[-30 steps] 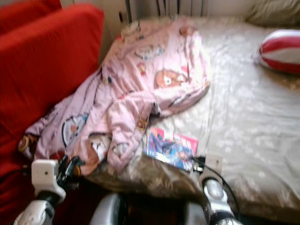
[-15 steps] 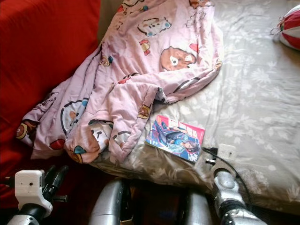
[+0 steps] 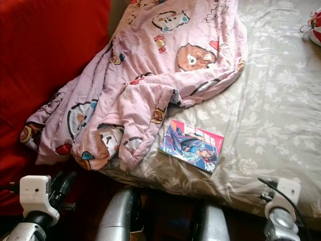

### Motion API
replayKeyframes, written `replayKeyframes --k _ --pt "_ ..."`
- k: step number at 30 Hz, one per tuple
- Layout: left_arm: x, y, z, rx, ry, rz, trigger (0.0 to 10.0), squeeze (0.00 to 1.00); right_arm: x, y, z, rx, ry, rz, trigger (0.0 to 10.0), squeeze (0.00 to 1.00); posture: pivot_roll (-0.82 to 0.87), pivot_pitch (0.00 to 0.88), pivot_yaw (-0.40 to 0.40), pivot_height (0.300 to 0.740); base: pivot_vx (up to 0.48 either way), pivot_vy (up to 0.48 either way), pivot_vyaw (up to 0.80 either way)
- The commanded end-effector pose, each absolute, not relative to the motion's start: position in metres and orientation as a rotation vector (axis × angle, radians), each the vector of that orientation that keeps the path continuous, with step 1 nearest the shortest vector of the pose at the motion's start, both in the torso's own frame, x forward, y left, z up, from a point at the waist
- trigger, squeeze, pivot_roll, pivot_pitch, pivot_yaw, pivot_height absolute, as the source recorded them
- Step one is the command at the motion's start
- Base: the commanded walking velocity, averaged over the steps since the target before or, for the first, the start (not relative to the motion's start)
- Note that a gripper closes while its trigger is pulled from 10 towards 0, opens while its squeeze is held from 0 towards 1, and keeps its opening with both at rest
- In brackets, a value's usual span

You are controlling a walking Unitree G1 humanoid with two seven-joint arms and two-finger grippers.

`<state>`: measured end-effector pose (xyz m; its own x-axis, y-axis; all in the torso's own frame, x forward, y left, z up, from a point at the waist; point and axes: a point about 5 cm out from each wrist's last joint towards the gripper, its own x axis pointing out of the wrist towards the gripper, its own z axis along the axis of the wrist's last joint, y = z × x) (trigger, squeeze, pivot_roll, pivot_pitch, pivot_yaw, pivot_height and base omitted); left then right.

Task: Clean up the room

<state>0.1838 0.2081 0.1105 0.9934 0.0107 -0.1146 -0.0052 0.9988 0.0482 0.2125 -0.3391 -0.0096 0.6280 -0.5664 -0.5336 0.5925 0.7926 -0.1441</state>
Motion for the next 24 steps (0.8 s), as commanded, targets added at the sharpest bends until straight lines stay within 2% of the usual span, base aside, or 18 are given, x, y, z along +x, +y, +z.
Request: replayKeyframes --k 1,2,5,7,11,13,14,16,24 --pt "0.181 0.211 0.102 0.052 0.158 0.023 10.0 0.00 0.215 -0.335 -0.006 0.045 0.510 -0.615 10.0 0.00 0.21 0.272 0.104 0.618 0.000 0.000 0.00" --pt "0.183 0.213 0.104 0.053 0.149 0.030 10.0 0.00 0.238 -0.317 0.008 0.041 0.345 -0.486 10.0 0.00 0.20 0.274 0.104 0.618 0.000 0.000 0.00" --pt "0.182 0.213 0.104 0.053 0.147 0.032 10.0 0.00 0.254 -0.304 0.020 0.062 0.241 -0.437 10.0 0.00 0.20 0.275 0.103 0.618 0.000 0.000 0.00" --pt "0.181 0.212 0.104 0.052 0.148 0.036 10.0 0.00 0.280 -0.280 0.034 0.116 0.164 -0.366 10.0 0.00 0.21 0.282 0.099 0.618 0.000 0.000 0.00" --pt "0.181 0.211 0.103 0.051 0.149 0.037 10.0 0.00 0.295 -0.260 0.036 0.159 0.188 -0.296 10.0 0.00 0.21 0.284 0.095 0.618 0.000 0.000 0.00" --pt "0.180 0.210 0.104 0.050 0.148 0.039 10.0 0.00 0.303 -0.234 0.027 0.162 0.290 -0.189 10.0 0.00 0.22 0.289 0.087 0.618 0.000 0.000 0.00" --pt "0.180 0.210 0.104 0.050 0.148 0.039 10.0 0.00 0.303 -0.234 0.027 0.162 0.290 -0.189 10.0 0.00 0.22 0.289 0.087 0.618 0.000 0.000 0.00" --pt "0.180 0.211 0.104 0.051 0.145 0.042 10.0 0.00 0.304 -0.218 0.018 0.150 0.375 -0.123 10.0 0.00 0.23 0.293 0.082 0.618 0.000 0.000 0.00" --pt "0.174 0.215 0.106 0.059 0.147 0.065 10.0 0.00 0.302 -0.193 0.007 0.171 0.442 -0.069 10.0 0.00 0.25 0.313 0.070 0.618 0.000 0.000 0.00"
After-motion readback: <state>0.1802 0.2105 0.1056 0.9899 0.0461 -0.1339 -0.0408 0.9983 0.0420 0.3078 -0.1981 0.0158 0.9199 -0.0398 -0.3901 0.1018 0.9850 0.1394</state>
